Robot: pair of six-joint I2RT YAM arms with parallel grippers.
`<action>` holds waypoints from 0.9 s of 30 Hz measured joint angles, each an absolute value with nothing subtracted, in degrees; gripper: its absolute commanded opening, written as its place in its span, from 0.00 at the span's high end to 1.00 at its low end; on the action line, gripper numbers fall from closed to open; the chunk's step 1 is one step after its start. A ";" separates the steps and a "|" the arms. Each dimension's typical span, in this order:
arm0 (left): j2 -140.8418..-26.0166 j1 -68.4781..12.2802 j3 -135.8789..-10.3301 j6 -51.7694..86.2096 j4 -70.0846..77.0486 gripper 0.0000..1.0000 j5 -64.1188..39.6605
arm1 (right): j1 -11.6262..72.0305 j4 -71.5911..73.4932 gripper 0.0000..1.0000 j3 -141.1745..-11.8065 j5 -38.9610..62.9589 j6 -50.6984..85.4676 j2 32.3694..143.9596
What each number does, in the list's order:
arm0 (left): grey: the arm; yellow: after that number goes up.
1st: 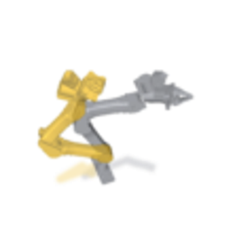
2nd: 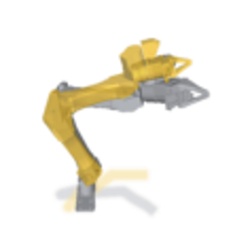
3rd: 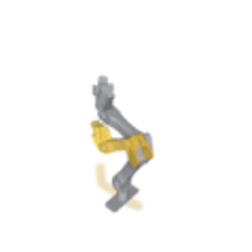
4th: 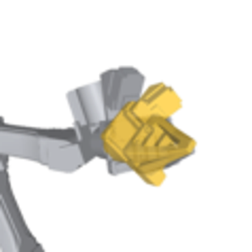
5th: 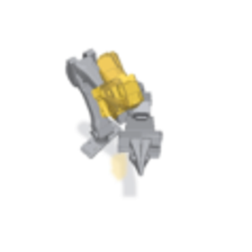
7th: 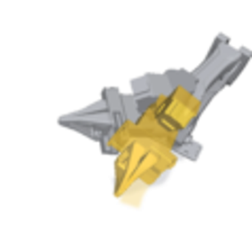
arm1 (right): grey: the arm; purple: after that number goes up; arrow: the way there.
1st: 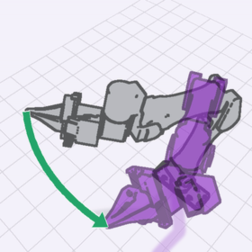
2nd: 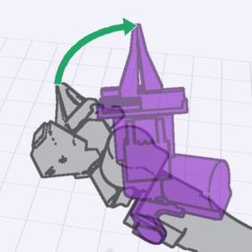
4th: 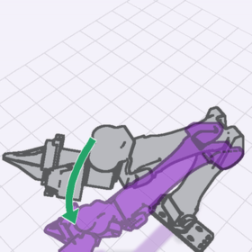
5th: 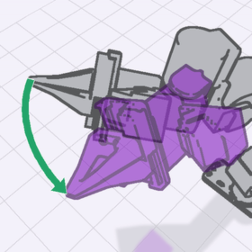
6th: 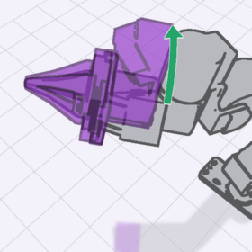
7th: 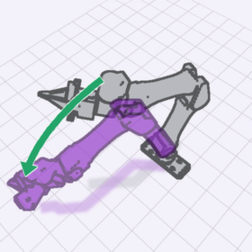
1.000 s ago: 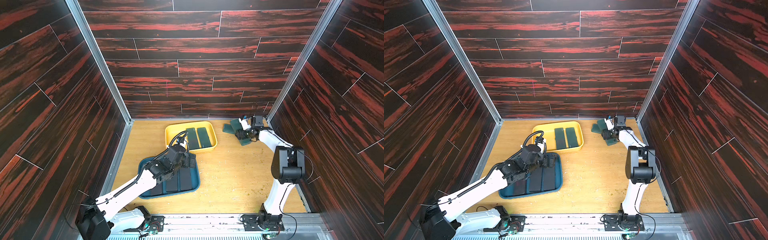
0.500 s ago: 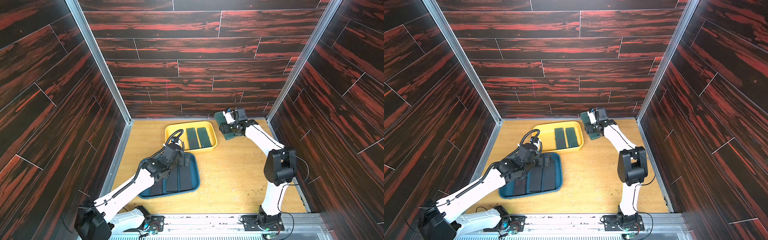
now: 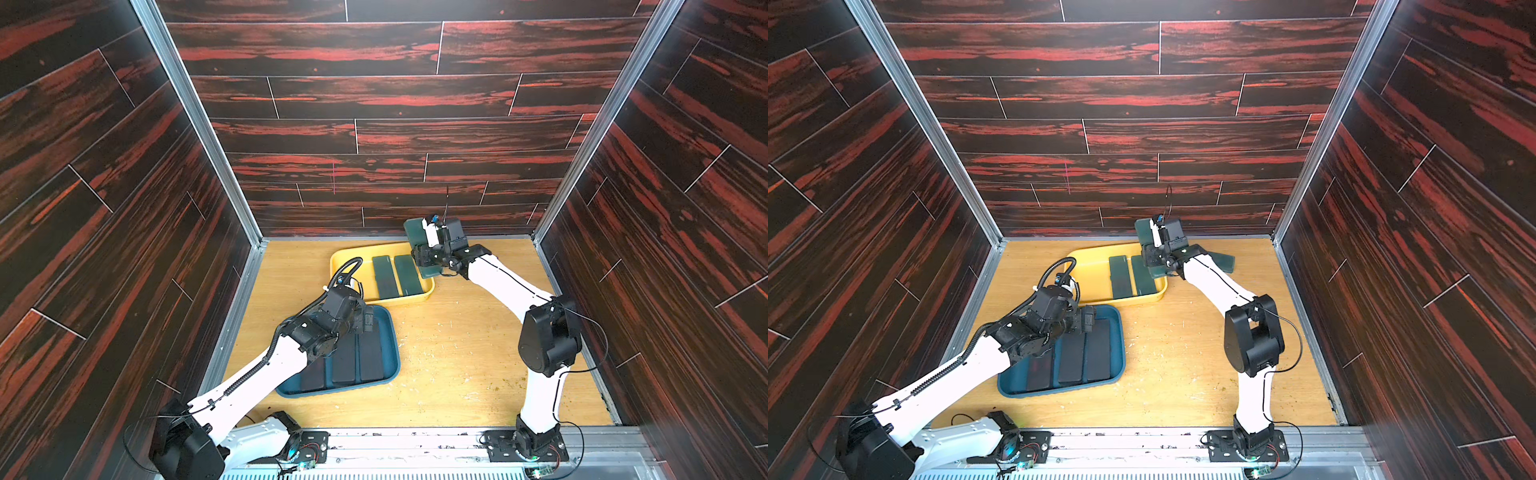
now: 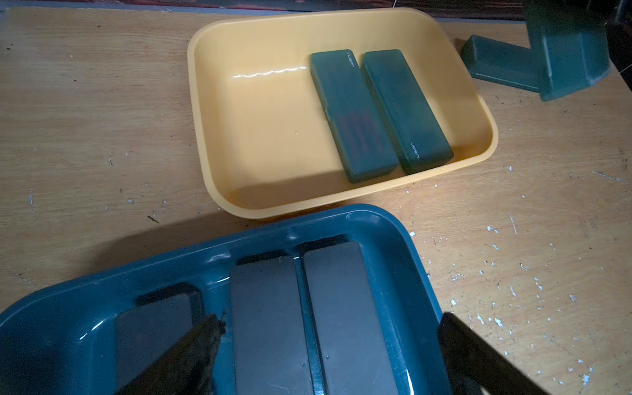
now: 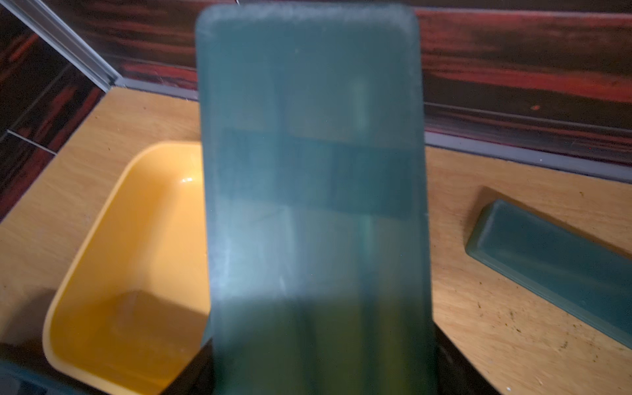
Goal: Place the pencil cases by color into the storage box
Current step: Place the pencil case at the storage box.
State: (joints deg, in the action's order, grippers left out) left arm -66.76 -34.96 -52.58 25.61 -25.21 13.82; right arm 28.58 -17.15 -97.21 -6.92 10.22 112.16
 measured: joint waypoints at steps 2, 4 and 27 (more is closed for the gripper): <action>-66.78 -34.81 -52.64 25.78 -25.34 0.00 14.06 | 29.74 -16.38 0.47 -98.43 -7.57 10.74 112.84; -66.81 -34.72 -52.69 25.91 -25.50 0.00 14.33 | 30.89 -15.38 0.47 -100.51 -8.25 11.25 114.24; -67.85 -32.08 -52.73 27.35 -25.71 0.00 16.64 | 33.85 -14.22 0.47 -109.78 -14.85 15.51 127.57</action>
